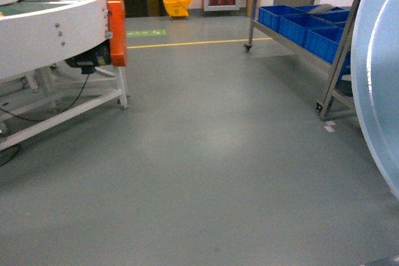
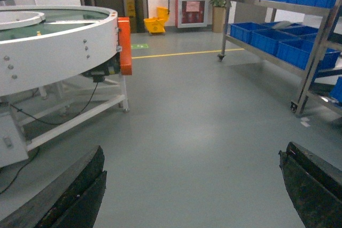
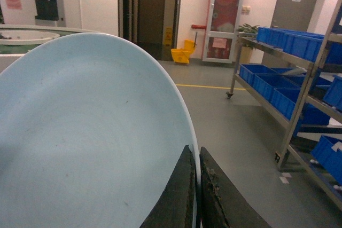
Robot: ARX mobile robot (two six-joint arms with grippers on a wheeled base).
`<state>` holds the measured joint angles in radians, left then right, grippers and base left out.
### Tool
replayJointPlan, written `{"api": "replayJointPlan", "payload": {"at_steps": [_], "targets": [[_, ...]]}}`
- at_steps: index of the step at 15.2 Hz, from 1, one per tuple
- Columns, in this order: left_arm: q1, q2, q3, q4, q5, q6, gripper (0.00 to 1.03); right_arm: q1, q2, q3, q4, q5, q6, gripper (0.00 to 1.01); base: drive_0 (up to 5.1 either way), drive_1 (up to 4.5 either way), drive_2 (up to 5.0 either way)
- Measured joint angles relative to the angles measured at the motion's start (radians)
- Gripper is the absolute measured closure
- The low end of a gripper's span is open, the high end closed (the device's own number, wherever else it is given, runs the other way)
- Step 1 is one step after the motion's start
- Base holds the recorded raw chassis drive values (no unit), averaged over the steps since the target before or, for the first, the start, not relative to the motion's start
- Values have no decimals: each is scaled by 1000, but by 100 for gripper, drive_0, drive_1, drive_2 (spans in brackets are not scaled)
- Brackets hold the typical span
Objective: Place blue tray on left shelf second layer neatly
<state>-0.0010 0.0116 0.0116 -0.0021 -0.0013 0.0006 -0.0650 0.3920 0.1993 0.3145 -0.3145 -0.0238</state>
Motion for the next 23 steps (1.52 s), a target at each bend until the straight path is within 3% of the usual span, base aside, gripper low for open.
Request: {"api": "replayJointPlan", "payload": {"at_steps": [23], "targets": [[1, 0, 0, -3, 1, 0, 5, 0, -1, -1, -1, 0, 0, 99, -167, -167, -167]]}}
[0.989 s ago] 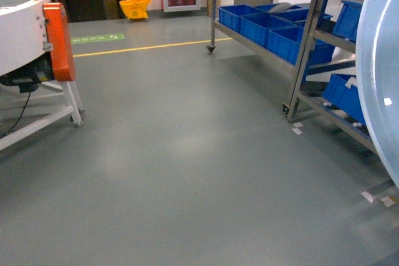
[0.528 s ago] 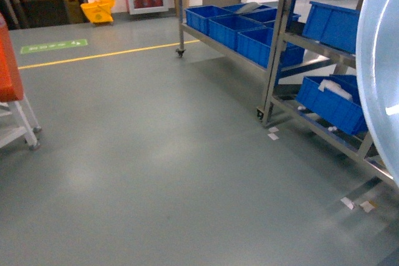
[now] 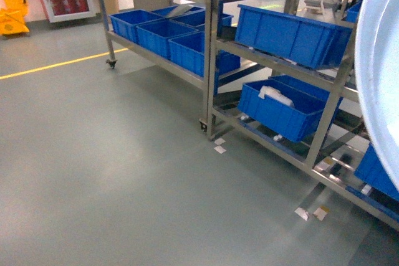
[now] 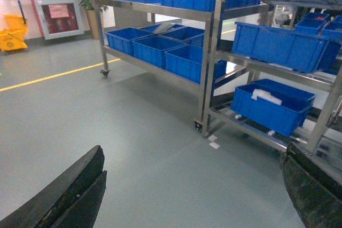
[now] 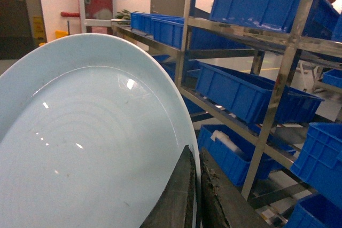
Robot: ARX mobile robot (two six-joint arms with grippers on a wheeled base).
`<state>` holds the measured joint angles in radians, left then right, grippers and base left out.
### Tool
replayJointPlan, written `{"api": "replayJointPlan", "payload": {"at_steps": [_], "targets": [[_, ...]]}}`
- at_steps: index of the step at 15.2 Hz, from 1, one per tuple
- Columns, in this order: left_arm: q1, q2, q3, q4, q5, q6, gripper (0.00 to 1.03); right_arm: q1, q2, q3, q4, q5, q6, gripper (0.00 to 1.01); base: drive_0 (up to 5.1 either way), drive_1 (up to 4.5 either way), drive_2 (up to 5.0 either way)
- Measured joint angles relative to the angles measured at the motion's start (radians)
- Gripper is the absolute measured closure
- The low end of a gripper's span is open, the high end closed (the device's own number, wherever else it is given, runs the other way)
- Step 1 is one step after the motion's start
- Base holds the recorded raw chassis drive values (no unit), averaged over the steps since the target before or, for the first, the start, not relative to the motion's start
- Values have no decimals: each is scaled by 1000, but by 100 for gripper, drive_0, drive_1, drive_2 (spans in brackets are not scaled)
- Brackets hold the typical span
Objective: Place blue tray on left shelf second layer neatly
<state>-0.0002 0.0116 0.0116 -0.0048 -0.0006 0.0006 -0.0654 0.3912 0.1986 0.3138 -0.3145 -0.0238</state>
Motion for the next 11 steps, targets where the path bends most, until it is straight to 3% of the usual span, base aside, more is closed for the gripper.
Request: {"api": "replayJointPlan", "payload": {"at_steps": [11], "targets": [[0, 0, 0, -2, 0, 0, 5, 0, 0, 0, 0, 0, 0, 99, -167, -167, -167]]}}
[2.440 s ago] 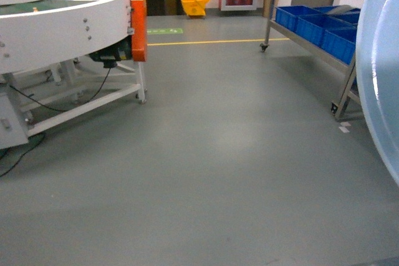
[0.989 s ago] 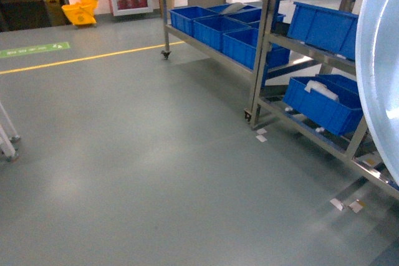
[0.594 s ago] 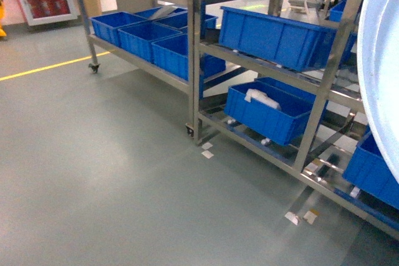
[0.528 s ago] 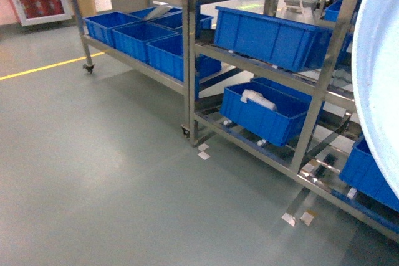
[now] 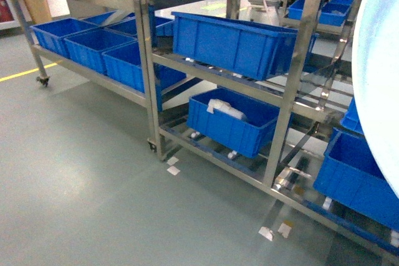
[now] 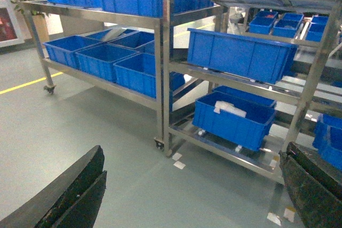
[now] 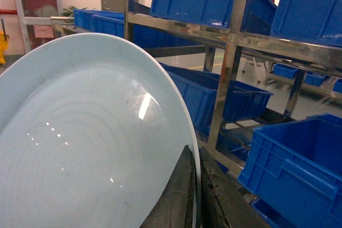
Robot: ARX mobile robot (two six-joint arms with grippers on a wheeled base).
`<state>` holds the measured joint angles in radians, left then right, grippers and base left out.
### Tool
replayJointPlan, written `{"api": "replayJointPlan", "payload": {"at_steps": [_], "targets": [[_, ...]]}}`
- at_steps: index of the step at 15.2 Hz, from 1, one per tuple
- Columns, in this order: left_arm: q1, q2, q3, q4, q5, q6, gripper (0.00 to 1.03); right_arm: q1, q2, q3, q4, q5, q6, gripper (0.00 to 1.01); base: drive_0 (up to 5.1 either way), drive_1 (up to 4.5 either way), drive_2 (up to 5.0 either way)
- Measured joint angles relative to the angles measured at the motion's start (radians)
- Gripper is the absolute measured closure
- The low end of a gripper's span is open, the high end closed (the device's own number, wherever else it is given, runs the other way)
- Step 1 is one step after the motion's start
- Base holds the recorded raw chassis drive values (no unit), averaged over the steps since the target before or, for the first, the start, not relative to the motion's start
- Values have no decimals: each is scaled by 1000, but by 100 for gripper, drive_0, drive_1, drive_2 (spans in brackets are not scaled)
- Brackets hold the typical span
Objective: Place blue tray on left shelf second layer neatly
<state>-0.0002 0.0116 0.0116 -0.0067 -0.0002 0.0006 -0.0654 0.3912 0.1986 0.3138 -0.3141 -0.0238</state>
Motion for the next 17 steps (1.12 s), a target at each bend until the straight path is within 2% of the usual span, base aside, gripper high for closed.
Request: {"api": "replayJointPlan", "payload": {"at_steps": [17], "targets": [[0, 0, 0, 2, 0, 0, 5, 0, 0, 0, 1, 0, 0, 99, -167, -167, -167]]}}
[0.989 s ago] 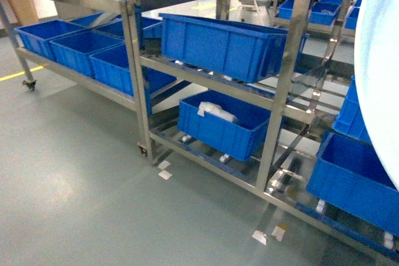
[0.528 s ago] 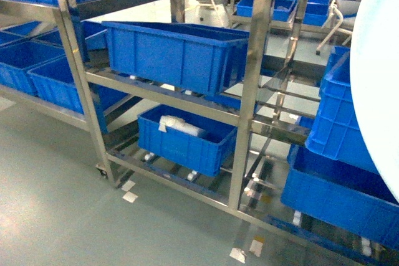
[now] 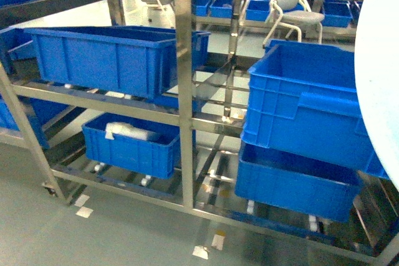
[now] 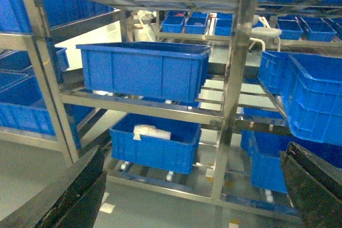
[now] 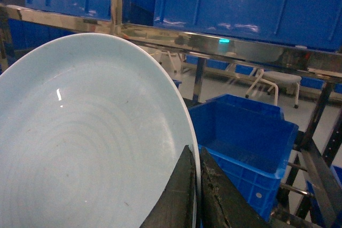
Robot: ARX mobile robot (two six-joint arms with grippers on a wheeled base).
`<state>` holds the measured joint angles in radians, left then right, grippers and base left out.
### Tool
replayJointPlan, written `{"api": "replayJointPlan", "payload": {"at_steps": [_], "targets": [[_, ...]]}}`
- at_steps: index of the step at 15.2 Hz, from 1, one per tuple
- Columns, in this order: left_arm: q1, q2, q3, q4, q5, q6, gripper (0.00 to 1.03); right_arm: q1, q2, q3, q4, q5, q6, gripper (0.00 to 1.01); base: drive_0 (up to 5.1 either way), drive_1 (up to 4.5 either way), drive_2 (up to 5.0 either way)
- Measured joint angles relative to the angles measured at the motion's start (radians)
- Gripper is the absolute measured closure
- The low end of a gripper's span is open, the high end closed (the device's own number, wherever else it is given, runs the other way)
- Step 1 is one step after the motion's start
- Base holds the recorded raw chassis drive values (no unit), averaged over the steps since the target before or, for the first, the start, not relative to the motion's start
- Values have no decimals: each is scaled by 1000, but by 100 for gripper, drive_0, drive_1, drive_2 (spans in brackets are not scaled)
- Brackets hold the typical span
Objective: Place blue tray on left shelf second layer neatly
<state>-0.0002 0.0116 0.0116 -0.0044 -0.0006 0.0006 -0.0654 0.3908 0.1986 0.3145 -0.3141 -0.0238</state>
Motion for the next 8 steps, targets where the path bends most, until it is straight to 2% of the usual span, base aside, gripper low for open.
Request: {"api": "replayJointPlan", "payload": {"at_steps": [8], "targets": [[0, 0, 0, 0, 0, 0, 5, 0, 0, 0, -2, 0, 0, 99, -167, -167, -167]]}}
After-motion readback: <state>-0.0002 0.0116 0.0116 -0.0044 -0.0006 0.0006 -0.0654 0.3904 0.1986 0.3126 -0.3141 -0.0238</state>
